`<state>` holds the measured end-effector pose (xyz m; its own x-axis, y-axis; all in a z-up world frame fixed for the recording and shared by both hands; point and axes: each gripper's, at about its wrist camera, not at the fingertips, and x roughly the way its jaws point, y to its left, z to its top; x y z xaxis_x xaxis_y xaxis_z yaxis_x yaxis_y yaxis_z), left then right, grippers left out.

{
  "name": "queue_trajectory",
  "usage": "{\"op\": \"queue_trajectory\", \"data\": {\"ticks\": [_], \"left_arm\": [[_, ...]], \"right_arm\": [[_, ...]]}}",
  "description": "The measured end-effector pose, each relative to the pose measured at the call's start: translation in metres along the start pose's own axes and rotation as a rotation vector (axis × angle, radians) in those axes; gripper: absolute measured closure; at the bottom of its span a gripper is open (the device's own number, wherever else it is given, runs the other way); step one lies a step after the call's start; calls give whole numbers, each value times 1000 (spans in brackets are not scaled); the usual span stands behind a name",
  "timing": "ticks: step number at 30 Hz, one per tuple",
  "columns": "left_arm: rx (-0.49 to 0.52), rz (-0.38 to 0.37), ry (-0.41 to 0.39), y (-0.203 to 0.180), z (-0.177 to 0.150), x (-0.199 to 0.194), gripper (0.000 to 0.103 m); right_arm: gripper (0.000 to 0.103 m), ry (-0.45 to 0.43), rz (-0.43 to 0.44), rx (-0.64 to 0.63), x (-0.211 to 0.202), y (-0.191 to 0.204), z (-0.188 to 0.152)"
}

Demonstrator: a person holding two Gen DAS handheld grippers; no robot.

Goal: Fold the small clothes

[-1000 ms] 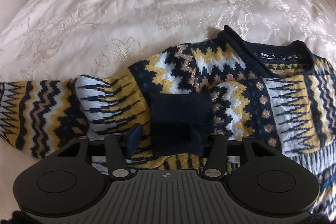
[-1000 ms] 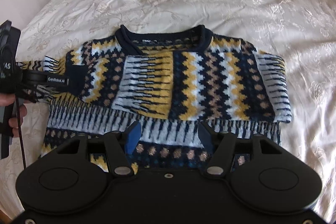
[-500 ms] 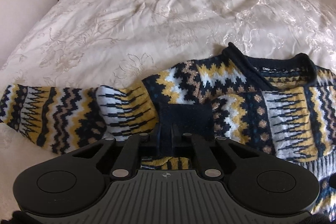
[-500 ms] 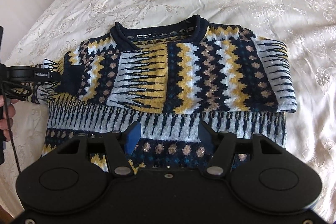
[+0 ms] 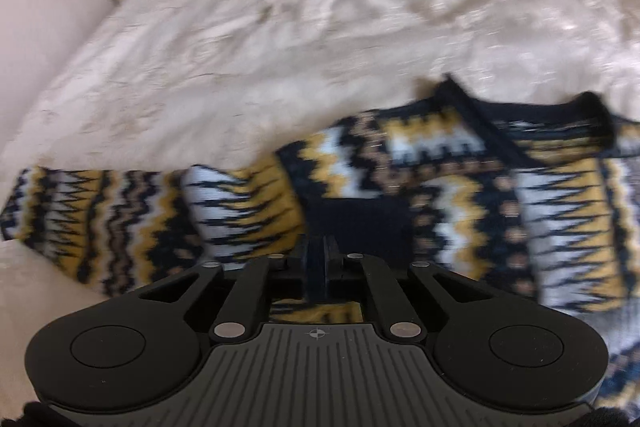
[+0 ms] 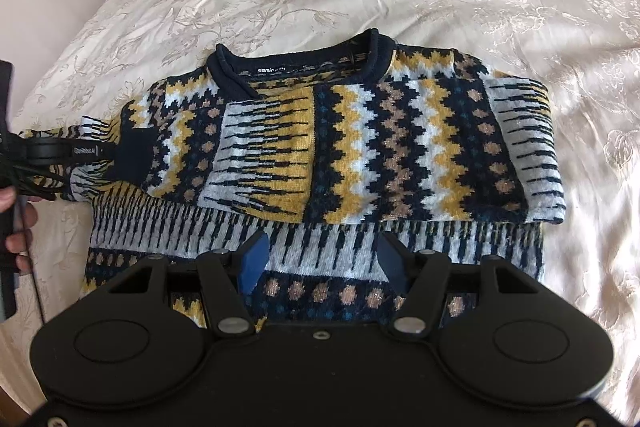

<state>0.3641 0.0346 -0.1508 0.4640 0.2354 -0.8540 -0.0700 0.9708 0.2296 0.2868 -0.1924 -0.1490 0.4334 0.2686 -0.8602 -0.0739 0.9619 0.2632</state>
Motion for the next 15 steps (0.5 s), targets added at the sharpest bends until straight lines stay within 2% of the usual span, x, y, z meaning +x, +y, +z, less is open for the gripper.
{"op": "queue_trajectory", "data": {"ticks": [1, 4, 7, 12, 13, 14, 15], "left_arm": [[-2, -10, 5, 2, -1, 4, 92], [-4, -106, 29, 11, -5, 16, 92], [-31, -154, 11, 20, -10, 22, 90], [-116, -234, 5, 38, -13, 27, 80], [-142, -264, 6, 44, -13, 26, 74], [-158, -291, 8, 46, -13, 24, 54], [-164, -312, 10, 46, -13, 24, 29]], "right_arm": [[38, 1, 1, 1, 0, 0, 0], [38, 9, 7, -1, 3, 0, 1], [38, 18, 9, -1, 7, 2, 2], [38, 38, 19, -5, 15, 6, 4], [38, 40, 21, -8, 16, 7, 4], [38, 41, 23, -11, 17, 8, 5], [38, 42, 26, -16, 18, 10, 6]]}}
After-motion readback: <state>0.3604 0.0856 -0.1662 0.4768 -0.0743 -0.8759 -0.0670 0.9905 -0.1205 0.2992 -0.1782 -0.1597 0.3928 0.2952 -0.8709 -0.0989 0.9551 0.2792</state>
